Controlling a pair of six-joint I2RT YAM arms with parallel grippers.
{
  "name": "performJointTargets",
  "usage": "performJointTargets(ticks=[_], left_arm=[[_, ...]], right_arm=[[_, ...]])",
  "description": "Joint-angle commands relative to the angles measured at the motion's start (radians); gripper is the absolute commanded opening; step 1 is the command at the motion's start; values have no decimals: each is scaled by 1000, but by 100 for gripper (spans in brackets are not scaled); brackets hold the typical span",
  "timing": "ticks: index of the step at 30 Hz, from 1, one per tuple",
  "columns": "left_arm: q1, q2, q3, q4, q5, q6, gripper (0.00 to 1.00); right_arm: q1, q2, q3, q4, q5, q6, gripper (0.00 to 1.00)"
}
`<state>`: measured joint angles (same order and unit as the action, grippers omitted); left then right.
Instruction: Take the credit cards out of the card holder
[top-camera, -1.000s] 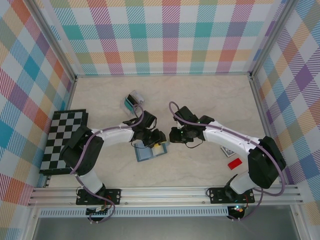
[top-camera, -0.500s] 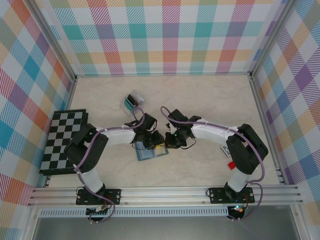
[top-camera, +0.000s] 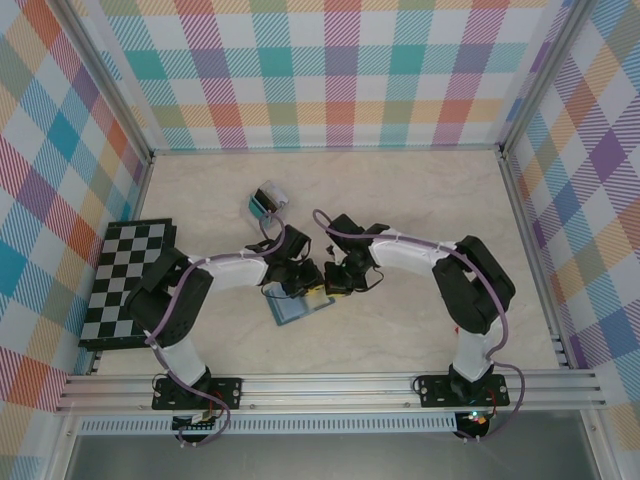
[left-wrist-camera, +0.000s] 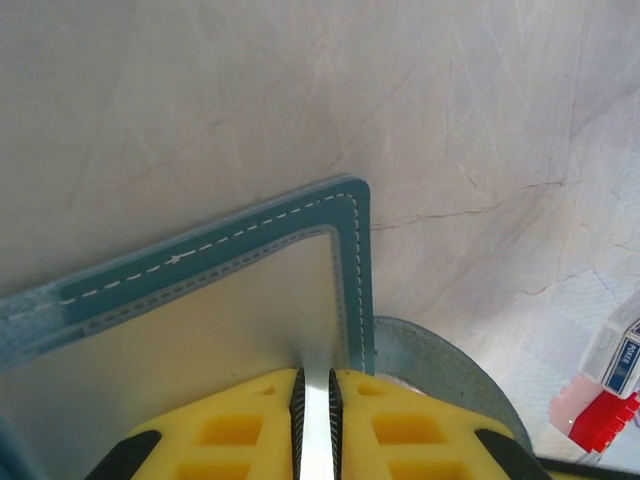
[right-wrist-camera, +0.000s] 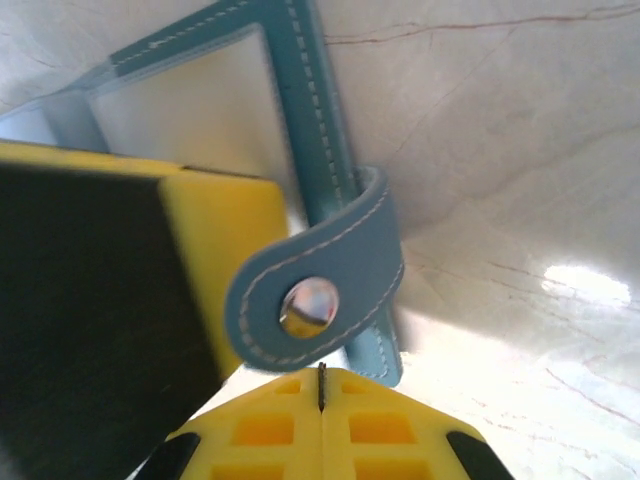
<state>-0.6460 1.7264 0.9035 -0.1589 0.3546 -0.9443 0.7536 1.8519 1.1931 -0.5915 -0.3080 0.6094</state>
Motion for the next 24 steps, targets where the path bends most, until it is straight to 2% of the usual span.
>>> performJointTargets(ticks=[1, 12, 16, 18, 24], left_arm=[[4, -82, -7, -4, 44, -10, 17], [63, -192, -88, -92, 2, 23, 19], [103, -273, -144, -111, -23, 23, 19], [123, -320, -174, -167, -40, 27, 20], [157, -415, -265, -195, -37, 26, 23]], right_arm=[[7, 45, 27, 17, -11, -22, 2], [7, -31, 40, 23, 51, -84, 5], [7, -18, 57, 18, 25, -119, 8], [7, -10, 65, 28, -3, -138, 11], [13, 4, 116, 15, -17, -203, 22]])
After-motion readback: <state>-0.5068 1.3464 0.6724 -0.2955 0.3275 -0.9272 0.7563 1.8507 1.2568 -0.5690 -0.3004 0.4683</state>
